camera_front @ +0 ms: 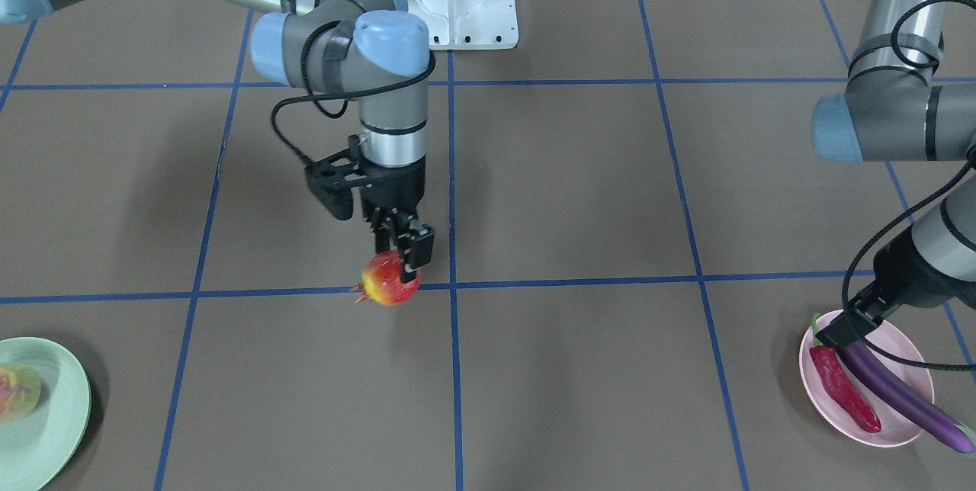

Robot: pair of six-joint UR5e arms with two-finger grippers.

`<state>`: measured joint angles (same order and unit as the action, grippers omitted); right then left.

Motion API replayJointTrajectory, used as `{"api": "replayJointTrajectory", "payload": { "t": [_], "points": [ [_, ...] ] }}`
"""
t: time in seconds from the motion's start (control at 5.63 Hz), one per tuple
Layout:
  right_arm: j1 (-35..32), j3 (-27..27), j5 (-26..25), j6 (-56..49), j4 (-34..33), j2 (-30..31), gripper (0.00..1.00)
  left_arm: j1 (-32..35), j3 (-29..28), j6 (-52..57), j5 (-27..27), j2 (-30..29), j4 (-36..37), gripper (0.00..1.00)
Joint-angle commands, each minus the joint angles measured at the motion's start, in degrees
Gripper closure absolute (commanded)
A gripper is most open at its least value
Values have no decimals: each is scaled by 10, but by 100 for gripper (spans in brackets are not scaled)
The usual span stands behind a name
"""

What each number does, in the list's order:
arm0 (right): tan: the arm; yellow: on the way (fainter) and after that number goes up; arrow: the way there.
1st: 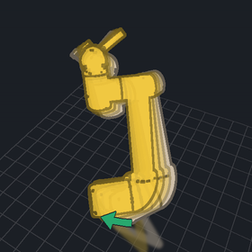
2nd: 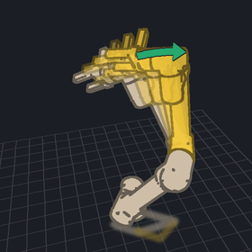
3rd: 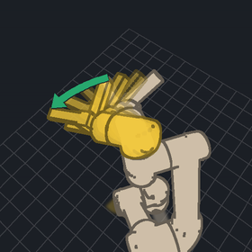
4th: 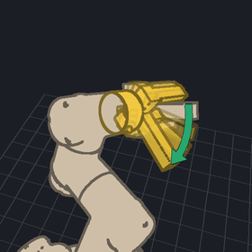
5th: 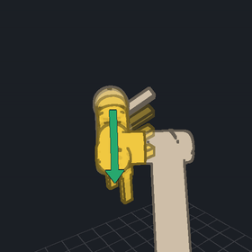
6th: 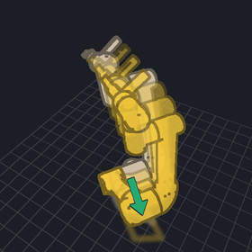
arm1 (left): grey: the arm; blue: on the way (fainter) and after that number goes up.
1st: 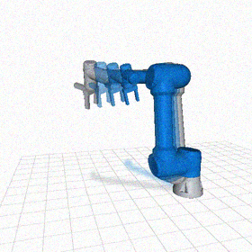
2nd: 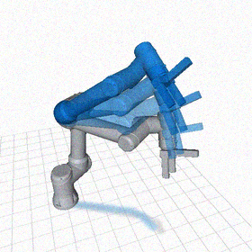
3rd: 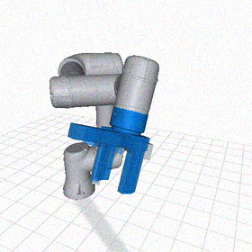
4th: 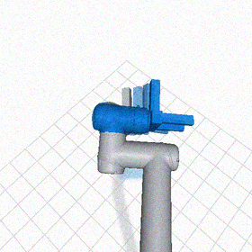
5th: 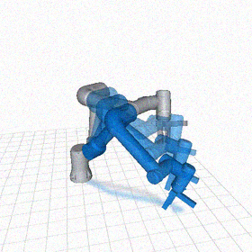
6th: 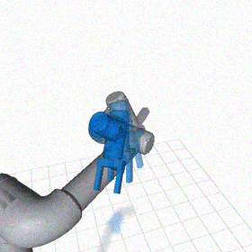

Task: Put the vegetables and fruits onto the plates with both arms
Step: 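Carry the red pomegranate onto the green plate with the right gripper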

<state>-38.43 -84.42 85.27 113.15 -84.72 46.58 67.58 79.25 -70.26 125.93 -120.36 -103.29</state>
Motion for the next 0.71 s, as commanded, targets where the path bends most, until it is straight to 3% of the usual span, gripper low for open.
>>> {"api": "replayJointTrajectory", "payload": {
  "t": [0.0,0.18,0.36,0.53],
  "points": [
    [-121,6,10,-178,0,72,100,-10,38,5,-3,29,-1,0],
    [-144,38,-4,-201,13,90,100,-12,40,4,-3,32,-1,0],
    [-147,110,-73,-202,80,93,100,-17,39,5,-3,33,-1,0],
    [-161,169,-89,-203,133,95,100,-30,38,0,-4,33,-1,0]
  ]
}}
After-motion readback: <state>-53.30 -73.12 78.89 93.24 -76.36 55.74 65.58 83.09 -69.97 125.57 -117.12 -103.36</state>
